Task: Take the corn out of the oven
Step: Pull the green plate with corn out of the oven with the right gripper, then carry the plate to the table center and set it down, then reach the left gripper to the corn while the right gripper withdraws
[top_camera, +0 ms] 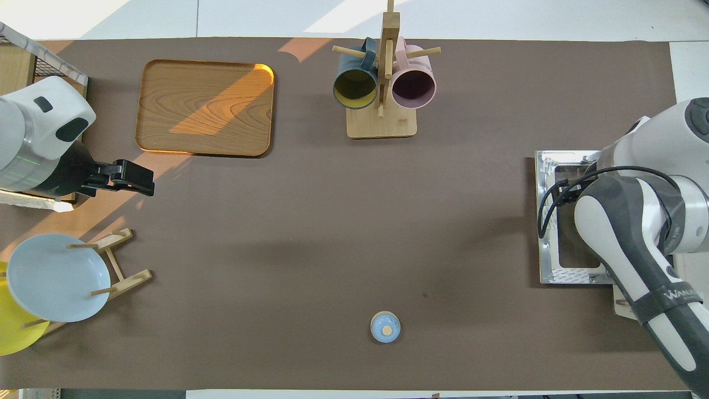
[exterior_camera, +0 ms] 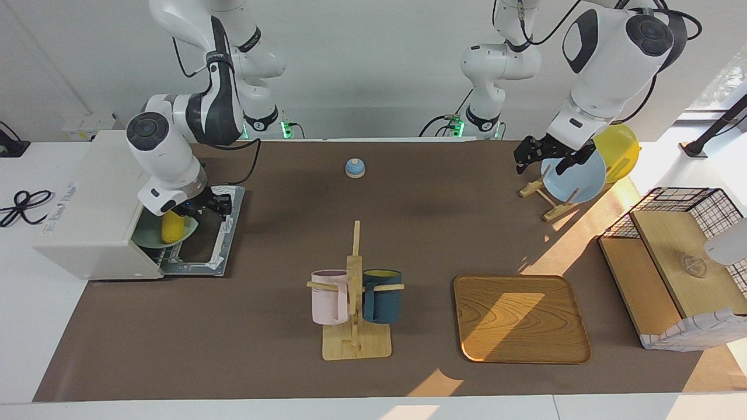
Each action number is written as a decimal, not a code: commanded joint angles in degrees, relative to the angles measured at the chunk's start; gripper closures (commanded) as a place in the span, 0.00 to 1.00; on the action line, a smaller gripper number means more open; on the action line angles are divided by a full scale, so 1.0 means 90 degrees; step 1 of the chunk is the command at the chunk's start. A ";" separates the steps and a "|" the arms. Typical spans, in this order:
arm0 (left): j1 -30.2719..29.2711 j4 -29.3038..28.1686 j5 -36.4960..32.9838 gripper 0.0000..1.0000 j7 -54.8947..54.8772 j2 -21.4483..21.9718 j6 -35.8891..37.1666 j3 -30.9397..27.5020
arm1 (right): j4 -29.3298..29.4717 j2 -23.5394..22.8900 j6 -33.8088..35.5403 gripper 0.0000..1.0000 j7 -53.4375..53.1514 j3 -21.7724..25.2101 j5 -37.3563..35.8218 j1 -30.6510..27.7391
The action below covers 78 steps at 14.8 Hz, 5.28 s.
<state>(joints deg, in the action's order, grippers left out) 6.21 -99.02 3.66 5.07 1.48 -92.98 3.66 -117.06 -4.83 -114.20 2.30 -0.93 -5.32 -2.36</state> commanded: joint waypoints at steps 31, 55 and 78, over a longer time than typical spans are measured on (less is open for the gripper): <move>-0.0171 -0.0140 0.0023 0.00 -0.0045 0.0168 -0.0119 0.0022 | 0.3464 -0.2547 0.1859 1.00 -0.4373 -0.0072 -0.0679 0.3885; 0.0471 -0.0218 0.0033 0.00 0.0296 0.0041 -0.1173 0.0062 | 0.2112 -0.1681 0.1234 1.00 -0.3656 -0.0229 -0.0372 0.2119; 0.3646 0.1042 0.0297 0.00 0.2230 -0.3612 -0.4610 0.0023 | 0.0982 -0.1387 0.1172 1.00 -0.2025 -0.0248 -0.2065 0.0888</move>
<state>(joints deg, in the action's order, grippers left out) 38.26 -90.14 7.23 24.55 -30.59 -132.93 4.99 -111.99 -18.11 -109.21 -20.31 -3.09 -21.98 6.48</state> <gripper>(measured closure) 0.000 0.991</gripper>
